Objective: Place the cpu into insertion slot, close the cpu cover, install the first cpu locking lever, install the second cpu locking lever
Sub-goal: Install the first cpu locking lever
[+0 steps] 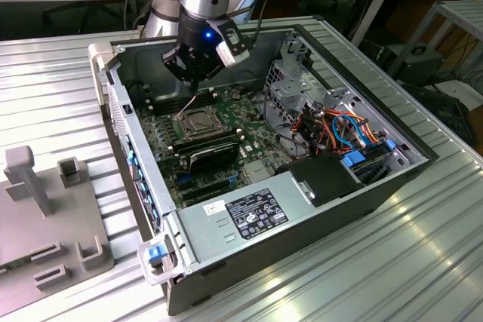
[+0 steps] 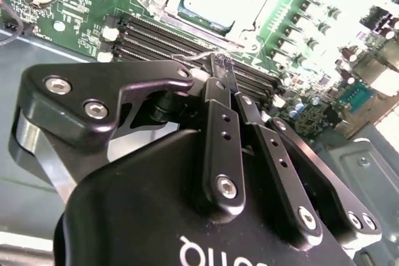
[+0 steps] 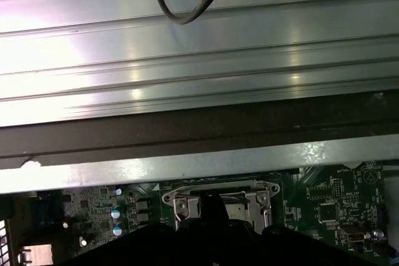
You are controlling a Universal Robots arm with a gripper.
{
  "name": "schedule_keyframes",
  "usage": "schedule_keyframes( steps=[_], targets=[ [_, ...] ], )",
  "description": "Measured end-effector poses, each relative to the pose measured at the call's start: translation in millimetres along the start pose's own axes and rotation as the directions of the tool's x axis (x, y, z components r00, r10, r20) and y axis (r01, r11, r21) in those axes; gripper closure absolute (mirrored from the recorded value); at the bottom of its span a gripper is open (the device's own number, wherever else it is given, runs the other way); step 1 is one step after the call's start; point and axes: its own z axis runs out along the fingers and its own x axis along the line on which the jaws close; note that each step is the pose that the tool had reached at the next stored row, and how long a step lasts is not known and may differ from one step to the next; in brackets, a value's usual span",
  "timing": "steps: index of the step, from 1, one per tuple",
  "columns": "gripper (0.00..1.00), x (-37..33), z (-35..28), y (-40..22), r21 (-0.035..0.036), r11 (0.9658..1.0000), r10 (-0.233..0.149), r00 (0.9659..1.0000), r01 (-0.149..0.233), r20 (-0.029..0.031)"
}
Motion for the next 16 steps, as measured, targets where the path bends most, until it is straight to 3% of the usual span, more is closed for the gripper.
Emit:
schedule_keyframes(
  steps=[8, 9, 11, 12, 13, 16],
  targets=[
    [0.89, -4.2, 3.8, 0.4, -0.0001, 1.0000, -0.004, 1.0000, 0.004, 0.0000],
    [0.89, -3.1, 5.3, 0.3, 0.0000, 1.0000, -0.010, 1.0000, 0.010, -0.0002],
    [0.89, -2.0, 8.4, 0.2, 0.0010, 0.9984, -0.057, 0.9984, 0.057, -0.0003],
    [0.89, 1.8, 10.0, -0.3, 0.0012, 0.9977, -0.068, 0.9977, 0.068, -0.0004],
    [0.89, 6.9, 11.3, -0.8, -0.0003, 0.9976, -0.069, 0.9976, 0.069, -0.0003],
    [0.89, 10.0, 15.1, -1.1, -0.0010, 0.9976, -0.070, 0.9976, 0.070, -0.0004]
  ],
)
